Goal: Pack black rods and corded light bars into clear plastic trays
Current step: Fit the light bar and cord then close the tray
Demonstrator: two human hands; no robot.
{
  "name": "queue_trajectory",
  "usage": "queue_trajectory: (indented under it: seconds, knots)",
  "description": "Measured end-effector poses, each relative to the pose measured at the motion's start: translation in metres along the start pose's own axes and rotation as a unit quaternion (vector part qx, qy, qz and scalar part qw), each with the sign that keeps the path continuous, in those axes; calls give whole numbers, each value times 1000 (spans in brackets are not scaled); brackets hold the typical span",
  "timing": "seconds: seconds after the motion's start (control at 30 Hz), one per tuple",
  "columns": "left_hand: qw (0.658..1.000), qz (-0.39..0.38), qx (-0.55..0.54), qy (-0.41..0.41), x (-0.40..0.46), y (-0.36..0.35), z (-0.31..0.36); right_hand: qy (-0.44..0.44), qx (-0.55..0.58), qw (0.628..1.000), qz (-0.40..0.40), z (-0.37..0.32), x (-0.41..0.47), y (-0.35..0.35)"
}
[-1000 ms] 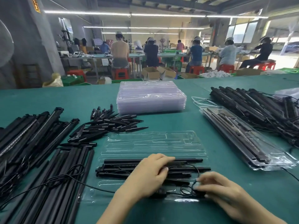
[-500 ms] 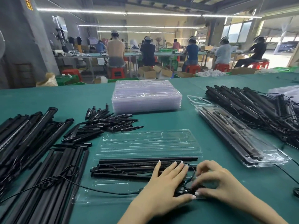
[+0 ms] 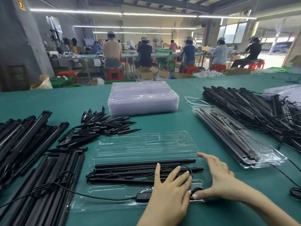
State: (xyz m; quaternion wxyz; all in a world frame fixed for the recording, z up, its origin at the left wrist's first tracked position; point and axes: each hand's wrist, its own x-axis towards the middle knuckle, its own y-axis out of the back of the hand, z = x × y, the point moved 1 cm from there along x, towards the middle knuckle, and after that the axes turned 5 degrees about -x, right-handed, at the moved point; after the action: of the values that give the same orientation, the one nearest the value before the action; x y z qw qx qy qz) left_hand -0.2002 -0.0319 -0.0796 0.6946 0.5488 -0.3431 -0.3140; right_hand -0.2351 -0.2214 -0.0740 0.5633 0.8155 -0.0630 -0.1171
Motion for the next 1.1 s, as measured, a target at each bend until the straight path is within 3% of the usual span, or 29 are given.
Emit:
queue_trajectory:
  seconds: [0.13, 0.23, 0.3, 0.43, 0.5, 0.6, 0.7, 0.77, 0.93, 1.1]
  knots:
    - [1000, 2, 22, -7, 1, -1, -3, 9, -25, 998, -58, 7, 5, 2]
    - [1000, -10, 12, 10, 1, -4, -3, 19, 124, 990, -67, 13, 7, 16]
    - [999, -15, 11, 36, 0, -5, -4, 20, 196, 980, -13, 15, 13, 22]
    - [995, -47, 53, 68, -4, -6, -5, 88, 182, 967, 156, 7, 27, 24]
    - [994, -49, 77, 61, -4, -8, -7, 122, 196, 954, 190, 3, 28, 25]
    - [994, -39, 87, 54, -3, -9, -8, 198, 145, 958, 148, -2, 29, 21]
    - [993, -48, 86, 59, -2, -7, -8, 237, 9, 967, 90, 1, 33, 2]
    - [993, -48, 93, 54, -3, -9, -7, 244, -34, 963, 110, 2, 31, -7]
    - [993, -45, 100, 43, -6, -10, -10, 265, -5, 941, 212, 0, 21, -13]
    - [995, -24, 71, 69, -3, -8, -8, 263, 127, 943, 159, 2, 9, -9]
